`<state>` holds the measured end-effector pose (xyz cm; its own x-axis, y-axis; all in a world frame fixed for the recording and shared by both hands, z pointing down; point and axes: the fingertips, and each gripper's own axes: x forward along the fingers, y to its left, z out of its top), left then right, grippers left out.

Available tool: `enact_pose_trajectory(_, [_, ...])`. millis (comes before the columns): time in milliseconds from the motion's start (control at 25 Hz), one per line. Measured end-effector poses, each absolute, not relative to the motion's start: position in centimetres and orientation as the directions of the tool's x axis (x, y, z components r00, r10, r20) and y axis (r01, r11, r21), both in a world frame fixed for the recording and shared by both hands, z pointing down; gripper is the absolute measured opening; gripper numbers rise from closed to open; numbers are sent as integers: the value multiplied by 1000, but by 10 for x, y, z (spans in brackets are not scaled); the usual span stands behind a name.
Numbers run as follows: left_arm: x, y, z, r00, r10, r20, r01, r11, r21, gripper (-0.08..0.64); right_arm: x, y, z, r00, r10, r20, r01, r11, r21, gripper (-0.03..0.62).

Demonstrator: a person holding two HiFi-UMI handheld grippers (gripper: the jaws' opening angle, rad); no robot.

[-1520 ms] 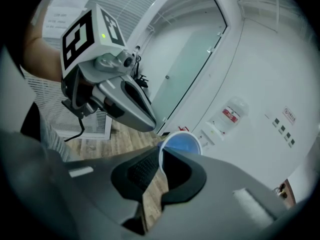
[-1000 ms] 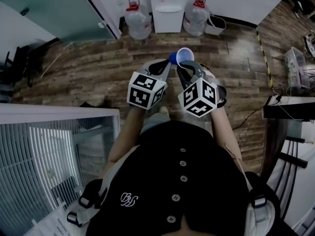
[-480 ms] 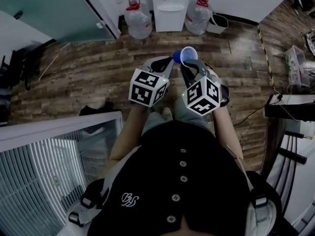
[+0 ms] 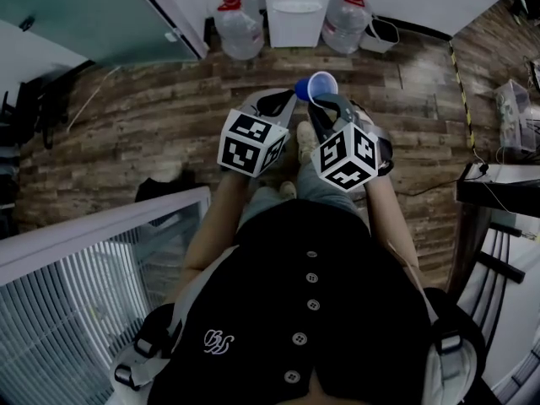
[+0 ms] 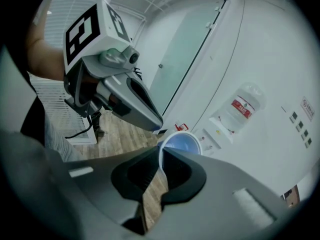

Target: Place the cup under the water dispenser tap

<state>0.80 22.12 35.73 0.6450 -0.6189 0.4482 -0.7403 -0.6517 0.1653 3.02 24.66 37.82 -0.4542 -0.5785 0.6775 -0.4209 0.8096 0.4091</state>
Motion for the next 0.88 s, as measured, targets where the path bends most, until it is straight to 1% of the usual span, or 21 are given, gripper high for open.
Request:
enact_pose_trajectory(520, [25,101,374,634,-614,471,-755,-624,201,-3,48,115,385,-471,-562,680,-409,822,396,23])
enact_pose_trajectory(880, [44,13,371,611,-634,474,-777,-597,201,-3,61,27,379,-500,-556,664,-391,829,399,23])
